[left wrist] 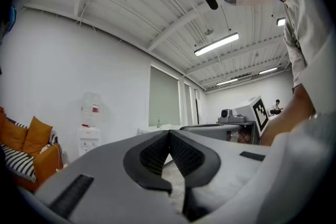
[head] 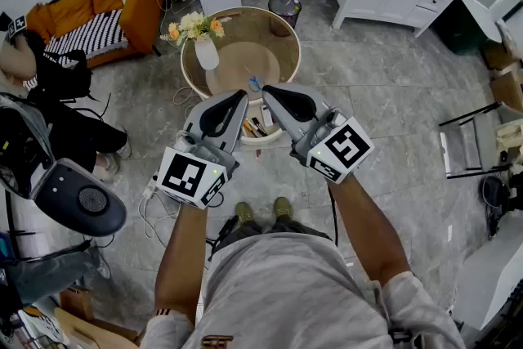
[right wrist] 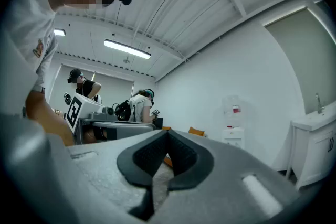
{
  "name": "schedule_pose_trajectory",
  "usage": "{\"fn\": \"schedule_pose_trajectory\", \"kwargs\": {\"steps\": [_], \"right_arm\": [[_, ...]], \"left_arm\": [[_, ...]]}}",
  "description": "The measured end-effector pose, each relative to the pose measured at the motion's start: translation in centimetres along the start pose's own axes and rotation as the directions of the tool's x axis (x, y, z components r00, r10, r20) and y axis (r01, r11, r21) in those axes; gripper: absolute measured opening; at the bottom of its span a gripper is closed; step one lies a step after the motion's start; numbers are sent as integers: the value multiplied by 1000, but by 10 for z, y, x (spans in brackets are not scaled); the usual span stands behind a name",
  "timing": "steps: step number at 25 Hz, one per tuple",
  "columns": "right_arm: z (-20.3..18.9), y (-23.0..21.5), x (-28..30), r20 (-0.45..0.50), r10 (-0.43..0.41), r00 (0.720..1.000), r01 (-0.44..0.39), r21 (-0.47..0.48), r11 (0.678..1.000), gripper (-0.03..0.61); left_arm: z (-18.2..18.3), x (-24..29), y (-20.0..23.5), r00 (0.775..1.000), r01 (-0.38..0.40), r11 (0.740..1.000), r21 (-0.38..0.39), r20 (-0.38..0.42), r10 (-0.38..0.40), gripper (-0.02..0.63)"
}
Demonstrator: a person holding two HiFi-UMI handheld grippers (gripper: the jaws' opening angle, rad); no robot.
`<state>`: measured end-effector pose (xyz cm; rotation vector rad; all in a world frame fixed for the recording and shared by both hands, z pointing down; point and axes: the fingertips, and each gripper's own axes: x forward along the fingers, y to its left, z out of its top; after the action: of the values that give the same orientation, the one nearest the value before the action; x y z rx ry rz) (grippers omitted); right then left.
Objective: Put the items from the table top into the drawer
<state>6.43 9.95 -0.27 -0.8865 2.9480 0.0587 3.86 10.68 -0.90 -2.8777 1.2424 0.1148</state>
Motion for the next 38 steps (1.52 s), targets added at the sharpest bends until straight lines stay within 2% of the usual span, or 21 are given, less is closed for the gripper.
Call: {"fn": "schedule_pose_trajectory", "kwargs": {"steps": [13,21,26,33,38], "right_arm": [[-11,2,13,-18,-14,1000,14,-8,1000,0],[-12,8,35,-27,-49,998,48,-21,999,0],[-18,5,47,-74,-93,993,90,-52,995,0],[-48,-14,55,-152,-137,979,129,-58,990,2],[-77,-41,58,-194,-142,971,127,-91,988,2]], "left_arm": [[-13,-4,16,1000,5,1000,-29,9,-5,0],[-10,-16,45,999,30,1000,-3,27,-30,0],[-9,-20,65,998,45,999,16,34,-46,0],[-23,-14,80,999,45,999,27,26,-45,0],[-44,4,93,1000,0,1000,25,23,0,0]]}}
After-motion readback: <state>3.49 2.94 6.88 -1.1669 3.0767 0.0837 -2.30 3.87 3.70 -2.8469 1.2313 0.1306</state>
